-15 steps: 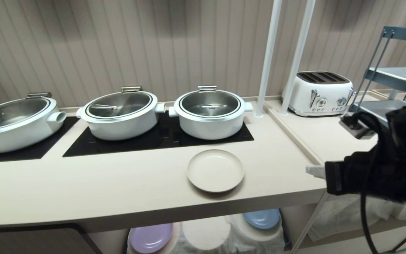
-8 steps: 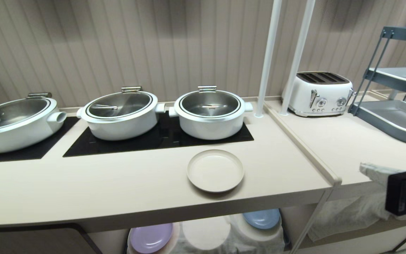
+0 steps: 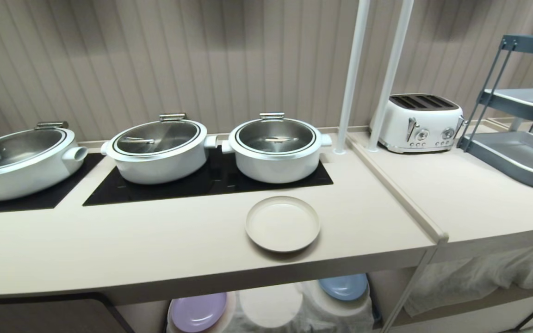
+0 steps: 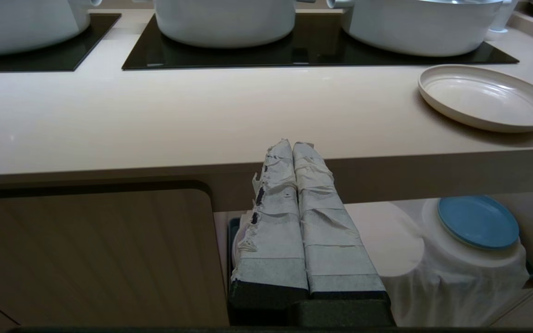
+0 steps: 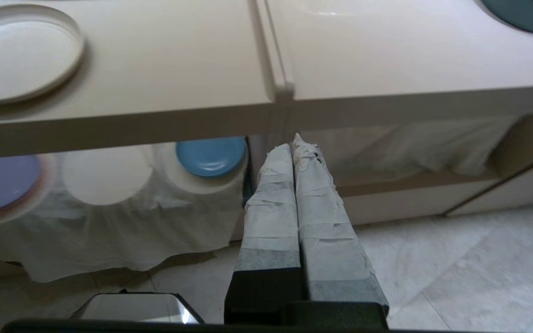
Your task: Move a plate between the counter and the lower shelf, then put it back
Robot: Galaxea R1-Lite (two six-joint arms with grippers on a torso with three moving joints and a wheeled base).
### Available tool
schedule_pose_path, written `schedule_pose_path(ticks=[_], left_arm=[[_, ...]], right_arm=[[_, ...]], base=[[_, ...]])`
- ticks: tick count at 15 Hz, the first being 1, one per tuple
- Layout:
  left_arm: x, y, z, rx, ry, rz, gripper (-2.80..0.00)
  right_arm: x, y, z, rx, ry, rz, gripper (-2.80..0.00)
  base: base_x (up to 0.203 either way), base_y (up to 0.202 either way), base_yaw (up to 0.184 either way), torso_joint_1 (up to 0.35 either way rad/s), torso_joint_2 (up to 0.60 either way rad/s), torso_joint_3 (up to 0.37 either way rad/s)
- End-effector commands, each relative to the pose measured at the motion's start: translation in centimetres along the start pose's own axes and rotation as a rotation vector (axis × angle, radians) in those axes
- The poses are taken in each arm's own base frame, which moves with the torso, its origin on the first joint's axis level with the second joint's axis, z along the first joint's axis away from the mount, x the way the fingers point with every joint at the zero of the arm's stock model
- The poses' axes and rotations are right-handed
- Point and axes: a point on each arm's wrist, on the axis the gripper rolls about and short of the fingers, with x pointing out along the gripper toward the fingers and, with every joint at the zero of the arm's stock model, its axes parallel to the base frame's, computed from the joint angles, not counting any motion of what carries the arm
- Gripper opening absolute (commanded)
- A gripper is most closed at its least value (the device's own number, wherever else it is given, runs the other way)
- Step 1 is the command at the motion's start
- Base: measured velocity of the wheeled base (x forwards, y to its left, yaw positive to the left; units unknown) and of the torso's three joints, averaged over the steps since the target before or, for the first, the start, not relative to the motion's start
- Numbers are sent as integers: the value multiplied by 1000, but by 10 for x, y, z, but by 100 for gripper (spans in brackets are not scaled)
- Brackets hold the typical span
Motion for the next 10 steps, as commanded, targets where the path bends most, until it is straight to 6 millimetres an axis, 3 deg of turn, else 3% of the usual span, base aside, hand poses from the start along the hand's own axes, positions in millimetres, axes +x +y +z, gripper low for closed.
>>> schedule_pose_path(ticks=[1,4,7,10], left_arm=[[0,0,0,-1,0,1,-280],[0,0,0,-1,0,1,-280],[0,0,0,-1,0,1,-280],[0,0,0,-1,0,1,-280]], right_arm=[[-35,-19,-26,29,-38,-84,-280],[-42,-20,-40,16,5,-187,-280],[-15,-12,-68,-86,36,-191,-280],[14,-3,-104,-148,-132,-50,-280]], base=[[0,0,0,0,0,0],[0,0,0,0,0,0],[0,0,0,0,0,0],[0,0,0,0,0,0]])
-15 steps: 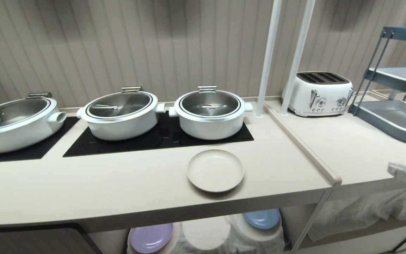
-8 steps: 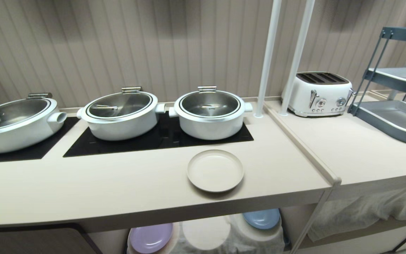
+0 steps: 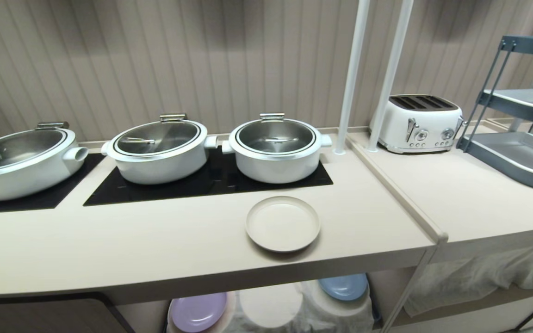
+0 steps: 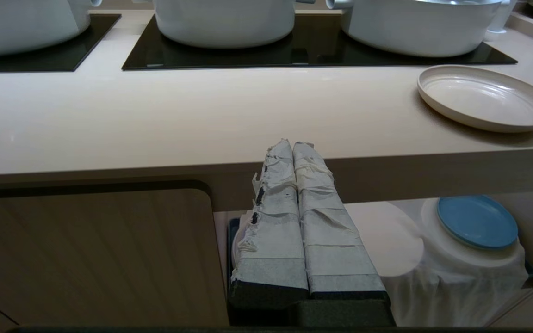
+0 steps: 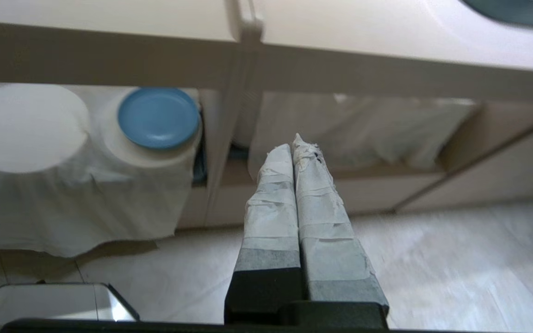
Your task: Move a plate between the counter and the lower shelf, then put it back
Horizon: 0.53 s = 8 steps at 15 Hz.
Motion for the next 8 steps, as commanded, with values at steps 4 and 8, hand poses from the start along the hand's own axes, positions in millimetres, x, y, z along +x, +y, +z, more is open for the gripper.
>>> schedule_pose_path(ticks=[4,8], left_arm=[[0,0,0,-1,0,0,-280],[0,0,0,-1,0,0,-280]], right_arm=[[6,14,-36,-39,-154,135,-280],[1,16,-45,-41,-141,147,-280]], base=[[0,0,0,0,0,0],[0,0,0,0,0,0]])
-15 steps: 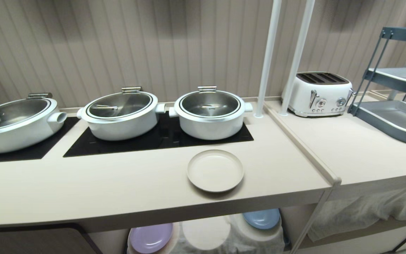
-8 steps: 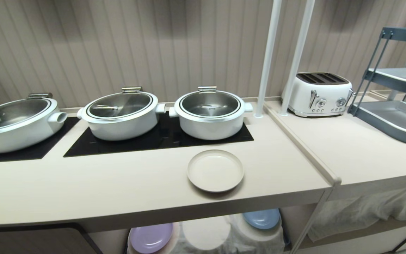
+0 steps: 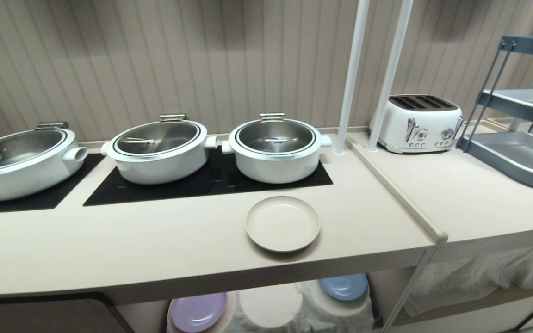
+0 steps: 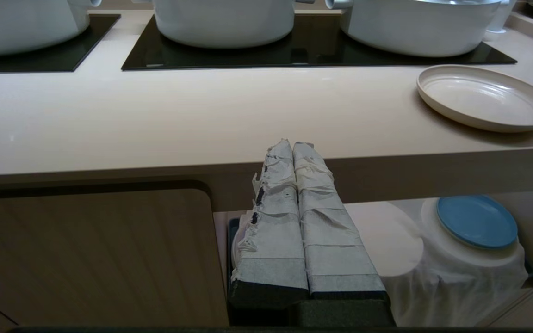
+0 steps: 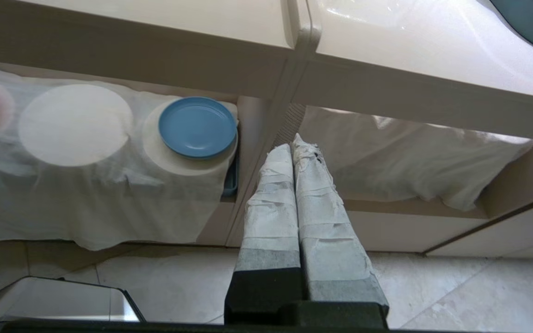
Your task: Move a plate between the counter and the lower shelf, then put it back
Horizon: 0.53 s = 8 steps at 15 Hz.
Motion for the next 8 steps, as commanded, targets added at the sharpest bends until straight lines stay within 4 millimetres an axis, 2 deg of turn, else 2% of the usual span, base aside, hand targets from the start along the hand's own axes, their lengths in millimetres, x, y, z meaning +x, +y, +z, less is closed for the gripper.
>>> schedule_pose_path(ticks=[1,6,8], left_arm=[[0,0,0,-1,1,1,-280],[0,0,0,-1,1,1,-280],[0,0,0,-1,1,1,-280]], right_arm=[[-4,1,-2,-1,-57,19,-280],[-20,3,-11,32,-247,13,-280],[-22,4,-14,61,-271,15,-280]], base=[[0,0,0,0,0,0],[0,0,0,0,0,0],[0,0,0,0,0,0]])
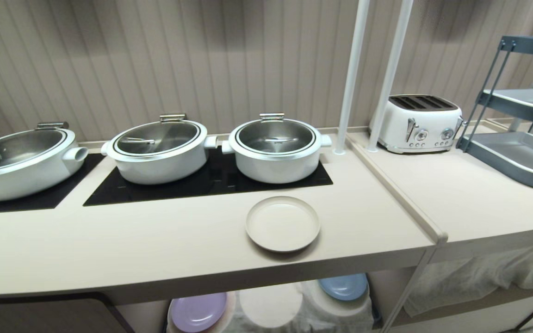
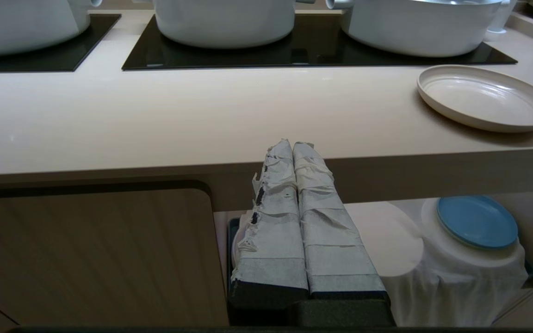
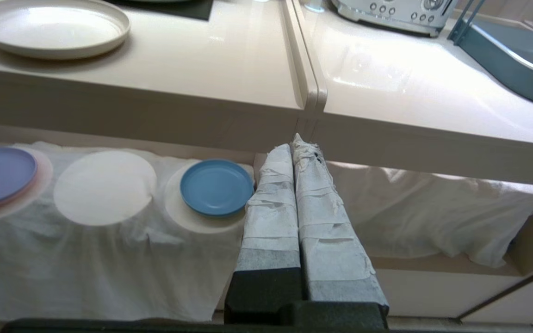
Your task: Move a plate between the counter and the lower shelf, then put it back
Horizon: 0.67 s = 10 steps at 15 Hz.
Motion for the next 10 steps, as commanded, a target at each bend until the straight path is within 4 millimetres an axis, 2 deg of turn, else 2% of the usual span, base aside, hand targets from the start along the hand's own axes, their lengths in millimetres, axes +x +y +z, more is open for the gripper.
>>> schedule_pose_path(ticks=[1,10], left_arm=[[0,0,0,-1,0,1,-280],[0,0,0,-1,0,2,-280]], right_arm=[[-5,1,-2,9,-62,-7,-280],[-5,1,-2,11,-62,-9,-280]], base=[[0,0,0,0,0,0],[0,0,0,0,0,0]])
